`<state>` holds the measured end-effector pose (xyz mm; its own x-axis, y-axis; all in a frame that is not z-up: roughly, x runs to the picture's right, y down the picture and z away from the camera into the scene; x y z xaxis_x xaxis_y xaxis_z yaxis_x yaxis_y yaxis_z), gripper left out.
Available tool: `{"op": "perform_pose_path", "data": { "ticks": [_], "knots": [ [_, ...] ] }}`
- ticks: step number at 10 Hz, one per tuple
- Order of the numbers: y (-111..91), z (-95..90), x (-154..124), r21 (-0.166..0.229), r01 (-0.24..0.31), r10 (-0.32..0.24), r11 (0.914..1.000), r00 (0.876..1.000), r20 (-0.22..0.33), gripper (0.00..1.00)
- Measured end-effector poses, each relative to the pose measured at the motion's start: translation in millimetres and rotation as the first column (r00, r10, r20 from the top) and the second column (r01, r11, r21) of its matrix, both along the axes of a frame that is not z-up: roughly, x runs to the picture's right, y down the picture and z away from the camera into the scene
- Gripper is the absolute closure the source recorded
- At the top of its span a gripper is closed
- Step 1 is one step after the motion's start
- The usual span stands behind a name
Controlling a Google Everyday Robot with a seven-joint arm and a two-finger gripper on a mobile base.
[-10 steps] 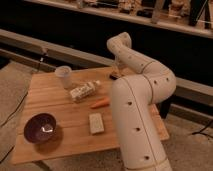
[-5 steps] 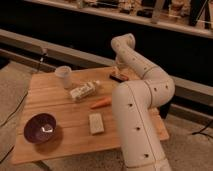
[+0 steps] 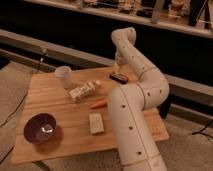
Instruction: Push the eraser across the table
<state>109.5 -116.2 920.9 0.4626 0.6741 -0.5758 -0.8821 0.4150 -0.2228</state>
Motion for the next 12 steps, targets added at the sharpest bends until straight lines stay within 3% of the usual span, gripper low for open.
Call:
{"op": "perform_pose_path", "data": {
  "ticks": [2,3,12],
  "knots": [
    [0.5,-22.7,-6.0,-0.055,0.021,-0.022,0.9983,0.999,-0.024,0.35],
    [4.7,-24.1,-4.2,-0.072,0.023,-0.025,0.9972,0.999,-0.031,0.35],
    [4.7,-25.0,-3.7,-0.073,0.023,-0.026,0.997,0.999,-0.032,0.35]
  ]
}}
